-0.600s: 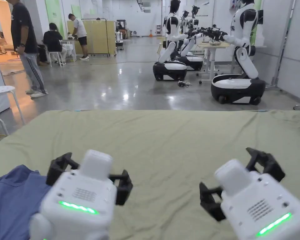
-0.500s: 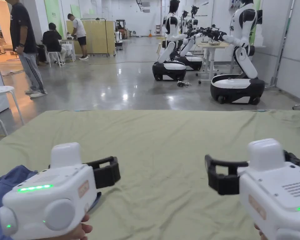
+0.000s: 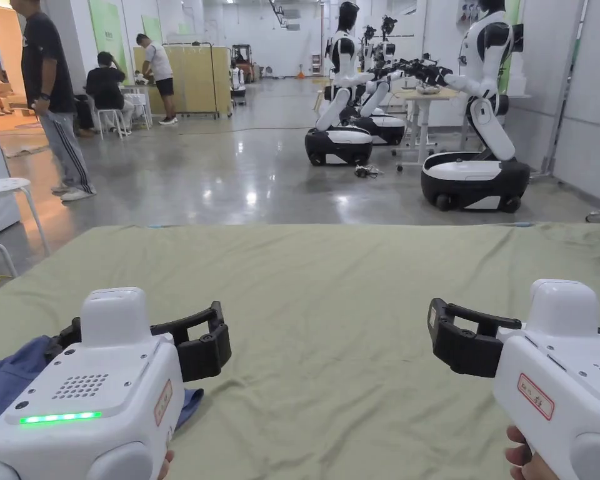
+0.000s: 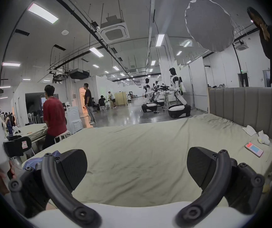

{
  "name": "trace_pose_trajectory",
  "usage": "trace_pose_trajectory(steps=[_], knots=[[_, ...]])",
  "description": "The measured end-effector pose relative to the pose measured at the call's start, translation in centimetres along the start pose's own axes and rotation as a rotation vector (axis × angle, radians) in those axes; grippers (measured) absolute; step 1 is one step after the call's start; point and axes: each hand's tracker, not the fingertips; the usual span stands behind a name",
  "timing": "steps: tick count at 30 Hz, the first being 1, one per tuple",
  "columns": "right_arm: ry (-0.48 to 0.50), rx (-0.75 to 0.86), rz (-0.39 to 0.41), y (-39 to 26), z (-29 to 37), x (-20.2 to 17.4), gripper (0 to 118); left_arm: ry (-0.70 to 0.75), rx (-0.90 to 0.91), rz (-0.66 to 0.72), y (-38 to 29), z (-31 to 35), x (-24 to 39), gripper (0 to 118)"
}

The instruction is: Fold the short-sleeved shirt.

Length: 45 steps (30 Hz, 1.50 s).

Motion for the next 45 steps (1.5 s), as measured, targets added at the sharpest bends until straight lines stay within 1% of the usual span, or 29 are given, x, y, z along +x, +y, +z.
trace_pose_trajectory(steps=[3,9,13,17,21,28,32,34,37,39,40,41,42,43,44,45], knots=[[-0.014,0.002,0.016,0.0,-0.3,0.2,118,-0.004,-0.003,-0.005,0.1,0.1,0.0,118],[0.013,0.028,0.050,0.0,-0.2,0.3,118,-0.007,-0.022,0.017,0.2,0.1,-0.1,118],[-0.007,0.046,0.079,0.0,0.0,-0.1,118,-0.008,-0.015,0.008,0.2,0.1,0.0,118],[-0.026,0.039,0.068,0.4,0.4,-0.5,118,-0.003,-0.008,-0.011,0.2,0.2,0.1,118],[-0.021,0.033,0.049,0.6,0.5,-0.7,118,-0.007,-0.013,-0.004,0.2,0.3,0.2,118],[-0.022,0.026,0.052,0.5,0.7,-1.1,118,-0.008,-0.013,0.000,0.2,0.3,0.2,118],[-0.020,0.046,0.067,0.7,1.2,-1.9,118,-0.004,-0.012,-0.005,0.4,0.4,0.4,118],[-0.024,0.054,0.073,0.7,1.0,-1.5,118,-0.011,0.005,-0.007,0.4,0.5,0.5,118],[-0.021,0.050,0.082,0.7,0.9,-1.4,118,-0.010,0.019,-0.039,0.5,0.8,1.0,118],[-0.026,0.049,0.090,0.6,1.0,-1.5,117,-0.018,0.017,-0.088,0.7,1.1,1.5,116],[-0.025,0.050,0.092,0.6,1.1,-1.6,109,-0.028,0.026,-0.101,0.7,1.3,1.8,107],[-0.026,0.052,0.095,0.6,1.1,-1.5,92,-0.047,0.047,-0.104,0.8,1.7,2.1,85],[-0.034,0.060,0.106,0.6,1.2,-1.6,56,-0.055,0.059,-0.115,0.9,1.9,2.4,40],[-0.051,0.074,0.111,0.6,1.1,-1.7,5,-0.053,0.059,-0.130,0.9,1.9,2.7,0],[-0.063,0.083,0.100,0.6,1.1,-1.6,1,-0.028,0.064,-0.120,0.9,1.9,2.6,0],[-0.071,0.103,0.086,0.6,1.2,-1.6,1,-0.062,0.059,-0.097,1.0,1.9,2.3,0]])
